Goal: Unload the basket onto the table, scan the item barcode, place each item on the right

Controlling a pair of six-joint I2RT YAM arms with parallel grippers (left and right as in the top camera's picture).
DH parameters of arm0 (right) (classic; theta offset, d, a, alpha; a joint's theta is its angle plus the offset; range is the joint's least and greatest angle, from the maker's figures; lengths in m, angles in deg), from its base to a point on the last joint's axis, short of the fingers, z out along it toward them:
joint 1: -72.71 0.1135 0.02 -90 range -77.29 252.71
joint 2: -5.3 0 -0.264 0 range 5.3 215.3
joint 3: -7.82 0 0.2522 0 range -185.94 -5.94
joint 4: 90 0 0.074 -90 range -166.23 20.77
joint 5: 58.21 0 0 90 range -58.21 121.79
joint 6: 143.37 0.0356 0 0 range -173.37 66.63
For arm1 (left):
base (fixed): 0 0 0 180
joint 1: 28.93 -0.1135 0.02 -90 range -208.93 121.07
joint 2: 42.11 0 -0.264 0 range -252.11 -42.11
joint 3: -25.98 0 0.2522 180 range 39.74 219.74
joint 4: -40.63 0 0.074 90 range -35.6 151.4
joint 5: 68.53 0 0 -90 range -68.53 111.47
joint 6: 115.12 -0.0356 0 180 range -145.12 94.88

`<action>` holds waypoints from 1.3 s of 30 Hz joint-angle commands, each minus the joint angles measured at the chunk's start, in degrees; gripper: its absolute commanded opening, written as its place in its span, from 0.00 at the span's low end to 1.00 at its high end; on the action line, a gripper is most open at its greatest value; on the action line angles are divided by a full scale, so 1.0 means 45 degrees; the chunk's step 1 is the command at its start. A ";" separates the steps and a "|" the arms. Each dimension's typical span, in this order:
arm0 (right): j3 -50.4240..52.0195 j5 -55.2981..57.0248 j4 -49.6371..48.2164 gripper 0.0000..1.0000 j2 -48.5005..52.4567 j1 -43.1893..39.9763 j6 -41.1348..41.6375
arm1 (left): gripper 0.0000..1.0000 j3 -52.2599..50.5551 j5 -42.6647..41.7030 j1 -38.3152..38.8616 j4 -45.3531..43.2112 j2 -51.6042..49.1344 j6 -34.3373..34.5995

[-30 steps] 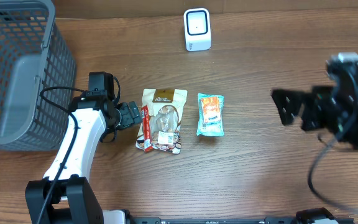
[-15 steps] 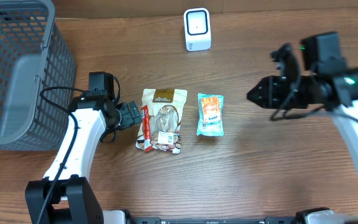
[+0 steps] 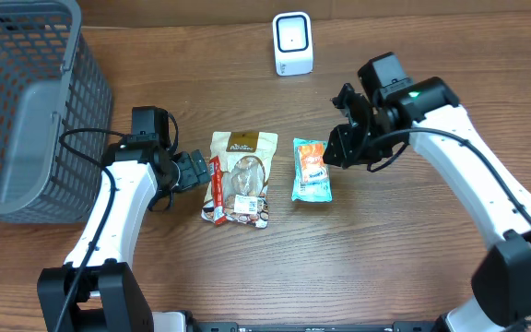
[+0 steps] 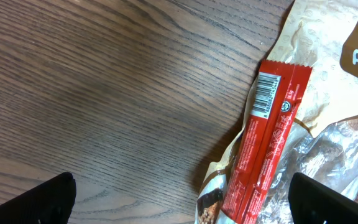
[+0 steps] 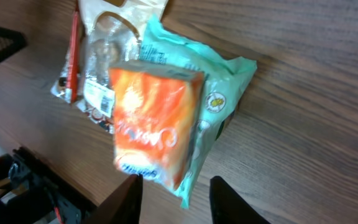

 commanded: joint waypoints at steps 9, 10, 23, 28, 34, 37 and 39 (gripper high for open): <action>0.0471 0.0233 -0.0913 0.36 0.0427 0.0301 -0.0131 | 1.00 0.0194 0.0029 0.0015 -0.0015 0.0053 0.0112; 0.0471 0.0233 -0.0947 0.36 0.0427 0.0301 -0.0131 | 1.00 0.0194 0.0024 0.0015 -0.0015 0.0053 0.0112; 0.0471 0.0039 -0.1209 0.36 0.0427 0.0311 -0.0039 | 1.00 0.0194 0.0029 0.0015 -0.0015 0.0053 0.0112; 0.0471 -0.0287 -0.1200 0.36 0.0427 0.0311 -0.0034 | 1.00 0.0194 0.0029 0.0015 -0.0015 0.0053 0.0112; 0.0481 -0.0282 -0.1214 0.36 0.0427 0.0403 -0.0029 | 1.00 0.0189 0.0024 0.0015 -0.0015 0.0053 0.0112; 0.0486 -0.0257 -0.1239 0.36 0.0427 0.0539 -0.0029 | 1.00 0.0194 0.0024 0.0015 -0.0019 0.0053 0.0112; 0.0495 -0.0160 -0.1209 0.36 0.0427 0.0573 -0.0034 | 1.00 0.0194 0.0024 0.0015 -0.0019 0.0053 0.0112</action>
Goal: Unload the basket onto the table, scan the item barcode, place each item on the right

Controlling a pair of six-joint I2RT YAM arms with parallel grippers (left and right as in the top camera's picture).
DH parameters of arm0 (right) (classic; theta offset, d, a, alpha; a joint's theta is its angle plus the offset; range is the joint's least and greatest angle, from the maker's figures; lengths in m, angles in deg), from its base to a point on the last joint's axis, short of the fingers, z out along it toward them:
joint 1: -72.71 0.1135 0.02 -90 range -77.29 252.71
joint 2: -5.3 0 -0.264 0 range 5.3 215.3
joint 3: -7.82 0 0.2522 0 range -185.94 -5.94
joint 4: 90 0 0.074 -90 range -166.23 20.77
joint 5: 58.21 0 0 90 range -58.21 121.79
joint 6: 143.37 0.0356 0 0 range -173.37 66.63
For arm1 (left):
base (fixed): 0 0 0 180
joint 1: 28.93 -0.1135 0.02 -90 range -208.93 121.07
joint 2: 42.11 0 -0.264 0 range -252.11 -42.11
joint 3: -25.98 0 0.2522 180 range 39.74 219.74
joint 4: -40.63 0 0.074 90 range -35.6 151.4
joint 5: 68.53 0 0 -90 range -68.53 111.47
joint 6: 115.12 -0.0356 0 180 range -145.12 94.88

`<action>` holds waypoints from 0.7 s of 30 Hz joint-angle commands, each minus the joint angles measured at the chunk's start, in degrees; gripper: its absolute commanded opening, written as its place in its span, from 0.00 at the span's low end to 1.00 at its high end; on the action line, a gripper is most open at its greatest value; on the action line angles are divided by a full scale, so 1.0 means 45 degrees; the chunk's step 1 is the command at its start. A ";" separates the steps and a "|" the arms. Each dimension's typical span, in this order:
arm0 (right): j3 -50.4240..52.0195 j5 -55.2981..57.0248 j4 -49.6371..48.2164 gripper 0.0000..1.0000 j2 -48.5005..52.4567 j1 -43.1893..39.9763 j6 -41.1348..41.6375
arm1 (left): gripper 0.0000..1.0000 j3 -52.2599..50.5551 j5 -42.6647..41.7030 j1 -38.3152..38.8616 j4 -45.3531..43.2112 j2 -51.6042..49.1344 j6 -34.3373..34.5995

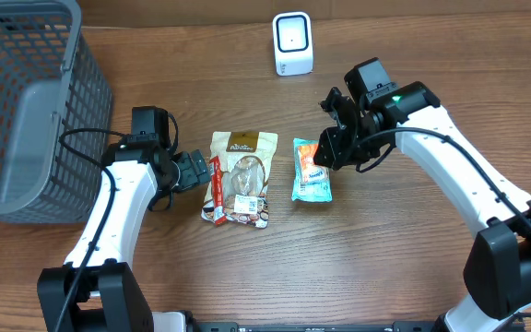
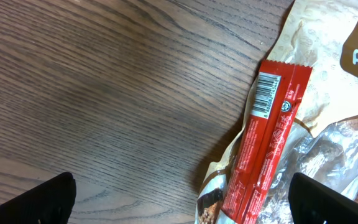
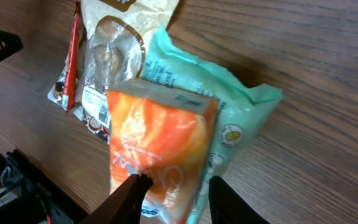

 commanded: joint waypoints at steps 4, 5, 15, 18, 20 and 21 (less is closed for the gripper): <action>0.0437 0.0049 -0.0423 0.36 -0.0049 0.0151 0.0000 | 1.00 0.0194 0.0024 0.0015 -0.0019 0.0053 0.0112; 0.0627 0.0053 -0.0641 0.36 -0.0049 0.0151 0.0049 | 1.00 0.0189 0.0024 0.0015 -0.0015 0.0053 0.0112; 0.0899 -0.0136 -0.0928 0.04 -0.0243 0.0151 0.0078 | 1.00 0.0194 0.0024 0.0015 -0.0019 0.0053 0.0117; 0.0461 -0.0131 -0.0879 0.04 -0.0588 0.0146 0.0068 | 1.00 0.0194 0.0029 0.0015 -0.0015 0.0053 0.0112; 0.0257 0.0005 -0.0889 0.04 -0.0913 0.0146 -0.0019 | 1.00 0.0194 0.0029 0.0015 -0.0015 0.0053 0.0112; 0.0194 0.0189 -0.0884 0.04 -0.1069 0.0146 -0.0015 | 1.00 0.0194 0.0024 0.0015 -0.0015 0.0053 0.0112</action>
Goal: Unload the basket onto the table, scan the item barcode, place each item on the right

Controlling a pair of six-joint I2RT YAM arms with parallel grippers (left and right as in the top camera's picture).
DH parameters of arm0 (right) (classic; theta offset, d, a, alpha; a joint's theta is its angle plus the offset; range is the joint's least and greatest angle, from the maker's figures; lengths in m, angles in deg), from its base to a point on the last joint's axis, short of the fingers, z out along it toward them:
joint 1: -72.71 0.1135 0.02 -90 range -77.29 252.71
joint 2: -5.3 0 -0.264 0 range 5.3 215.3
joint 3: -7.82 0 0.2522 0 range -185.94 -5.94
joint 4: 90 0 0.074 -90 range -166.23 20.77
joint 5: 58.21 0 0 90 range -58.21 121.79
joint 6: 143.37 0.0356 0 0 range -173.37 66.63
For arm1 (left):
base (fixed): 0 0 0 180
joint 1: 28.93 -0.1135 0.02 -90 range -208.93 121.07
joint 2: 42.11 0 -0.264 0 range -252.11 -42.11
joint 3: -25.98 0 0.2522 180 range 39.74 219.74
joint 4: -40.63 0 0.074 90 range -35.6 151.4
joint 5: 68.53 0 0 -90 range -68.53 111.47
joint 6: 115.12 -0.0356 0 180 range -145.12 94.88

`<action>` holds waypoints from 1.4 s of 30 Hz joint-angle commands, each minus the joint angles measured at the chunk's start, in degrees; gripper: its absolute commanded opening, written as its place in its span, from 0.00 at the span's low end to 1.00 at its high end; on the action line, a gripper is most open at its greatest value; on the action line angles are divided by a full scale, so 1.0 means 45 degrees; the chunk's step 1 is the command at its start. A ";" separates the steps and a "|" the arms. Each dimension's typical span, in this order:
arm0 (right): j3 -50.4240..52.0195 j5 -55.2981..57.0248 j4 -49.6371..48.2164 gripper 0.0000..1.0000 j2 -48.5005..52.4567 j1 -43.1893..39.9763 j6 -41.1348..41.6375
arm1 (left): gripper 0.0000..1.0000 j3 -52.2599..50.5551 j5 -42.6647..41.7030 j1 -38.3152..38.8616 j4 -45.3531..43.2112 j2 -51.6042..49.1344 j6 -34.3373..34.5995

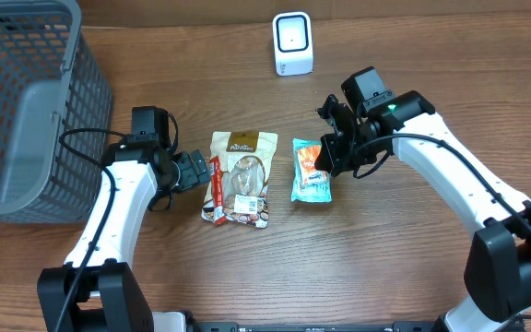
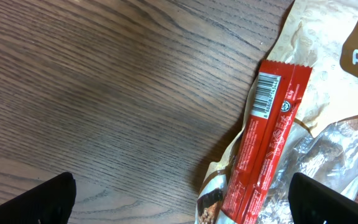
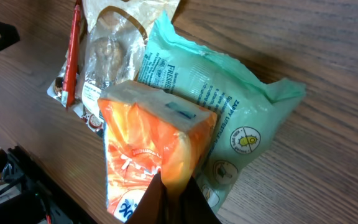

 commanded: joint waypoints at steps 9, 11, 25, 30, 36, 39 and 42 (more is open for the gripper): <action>-0.0675 0.5591 0.0772 0.04 -0.1627 0.0019 -0.0092 | 1.00 0.0194 0.0034 0.0029 -0.0015 0.0053 0.0117; -0.0665 0.7096 0.1161 0.04 -0.1588 0.0019 -0.0044 | 1.00 0.0189 0.0029 0.0024 -0.0019 0.0053 0.0117; 0.0714 1.3430 0.1520 0.04 -0.1005 0.0024 0.2424 | 1.00 0.0194 0.0029 0.0024 -0.0015 0.0053 0.0112; 0.1515 1.4401 0.1243 0.04 -0.0325 0.0024 0.3021 | 1.00 0.0194 0.0029 0.0024 -0.0015 0.0053 0.0112; 0.2263 1.4494 0.0437 0.04 0.0126 0.0024 0.3011 | 1.00 0.0194 0.0029 0.0024 -0.0015 0.0053 0.0117; 0.2535 1.4503 0.0155 0.04 0.0126 0.0024 0.2861 | 1.00 0.0189 0.0029 0.0024 -0.0015 0.0053 0.0112; 0.2725 1.4489 0.0160 0.04 0.0126 0.0024 0.2866 | 1.00 0.0194 0.0029 0.0024 -0.0015 0.0053 0.0117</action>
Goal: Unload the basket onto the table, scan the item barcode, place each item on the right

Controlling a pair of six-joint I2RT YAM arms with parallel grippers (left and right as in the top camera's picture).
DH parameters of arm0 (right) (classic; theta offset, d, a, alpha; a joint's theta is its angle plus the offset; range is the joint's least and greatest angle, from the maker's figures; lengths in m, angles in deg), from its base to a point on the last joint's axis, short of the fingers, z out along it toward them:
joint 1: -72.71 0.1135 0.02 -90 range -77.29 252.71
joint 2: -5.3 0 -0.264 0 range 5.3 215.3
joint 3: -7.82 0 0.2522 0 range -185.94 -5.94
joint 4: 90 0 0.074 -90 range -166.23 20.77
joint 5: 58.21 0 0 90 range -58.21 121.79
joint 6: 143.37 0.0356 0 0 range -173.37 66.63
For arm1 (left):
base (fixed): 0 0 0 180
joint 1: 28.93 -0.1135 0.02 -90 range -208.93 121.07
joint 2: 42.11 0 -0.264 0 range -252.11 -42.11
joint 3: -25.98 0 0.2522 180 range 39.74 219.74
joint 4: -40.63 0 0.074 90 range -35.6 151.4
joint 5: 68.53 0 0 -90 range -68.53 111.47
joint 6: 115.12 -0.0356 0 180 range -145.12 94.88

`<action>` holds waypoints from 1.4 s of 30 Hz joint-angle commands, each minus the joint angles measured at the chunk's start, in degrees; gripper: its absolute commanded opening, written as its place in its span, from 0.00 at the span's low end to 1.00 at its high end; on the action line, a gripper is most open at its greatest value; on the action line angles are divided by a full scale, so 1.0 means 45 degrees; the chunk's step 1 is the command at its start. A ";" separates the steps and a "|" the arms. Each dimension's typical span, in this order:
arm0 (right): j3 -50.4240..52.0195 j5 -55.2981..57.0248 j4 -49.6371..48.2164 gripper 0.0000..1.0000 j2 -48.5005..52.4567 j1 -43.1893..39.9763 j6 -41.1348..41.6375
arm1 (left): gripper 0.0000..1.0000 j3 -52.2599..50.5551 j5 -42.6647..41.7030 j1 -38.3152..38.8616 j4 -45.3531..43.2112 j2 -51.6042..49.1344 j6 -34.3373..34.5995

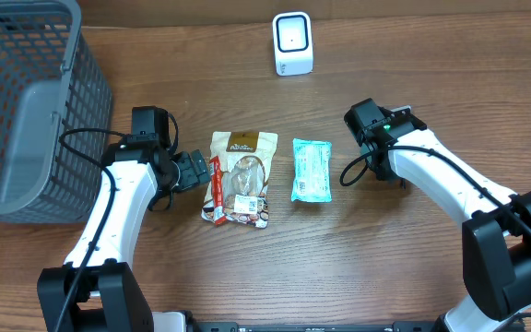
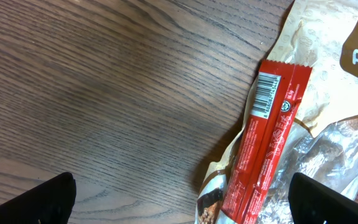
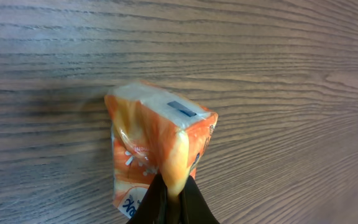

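Observation:
In the right wrist view my right gripper (image 3: pixel 173 202) is shut on a fold of the orange packet (image 3: pixel 151 140), which hangs over bare wood. From overhead the right gripper (image 1: pixel 372 129) stands right of the teal packet (image 1: pixel 312 171), and the orange packet is hidden under it. The white scanner (image 1: pixel 292 43) stands at the table's far edge. My left gripper (image 2: pixel 185 208) is open and low beside the red bar (image 2: pixel 267 152), whose barcode faces up. The bar lies on the left edge of the beige snack bag (image 1: pixel 242 171).
A grey wire basket (image 1: pixel 26 101) fills the far left corner. The left arm (image 1: pixel 123 194) lies between the basket and the beige bag.
My right gripper, still shut on the orange packet, has moved right off the teal packet. It now holds the packet over bare wood. The left arm has not moved.
My right gripper was open above the orange packet, which lay on the teal packet. Then its open fingers were closer to the packet, then shut on a fold of it. Now the orange packet is off the teal one and to its right.

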 commanded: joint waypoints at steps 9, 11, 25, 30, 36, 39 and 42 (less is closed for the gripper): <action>0.1103 0.0879 -0.0486 0.04 -0.0005 0.0015 0.0136 | 1.00 0.0194 0.0029 0.0024 -0.0019 0.0053 0.0112; 0.1185 0.0874 -0.0486 0.04 -0.0005 0.0015 0.0141 | 1.00 0.0194 0.0029 0.0024 -0.0019 0.0053 0.0112; 0.1525 0.0044 -0.0763 0.09 -0.0005 0.0019 0.0141 | 1.00 0.0194 0.0029 0.0024 -0.0019 0.0053 0.0117; 0.1525 -0.0039 -0.0894 0.12 -0.0005 0.0015 0.0141 | 1.00 0.0194 0.0029 0.0024 -0.0019 0.0053 0.0112; 0.1525 -0.0228 -0.0899 0.14 -0.0005 0.0015 0.0141 | 1.00 0.0194 0.0029 0.0024 -0.0019 0.0053 0.0112; 0.1525 -0.0559 -0.0986 0.17 -0.0005 0.0019 0.0146 | 1.00 0.0194 0.0029 0.0024 -0.0024 0.0053 0.0112; 0.1525 -0.0573 -0.1088 0.21 -0.0005 0.0015 0.0136 | 1.00 0.0194 0.0029 0.0024 -0.0024 0.0053 0.0112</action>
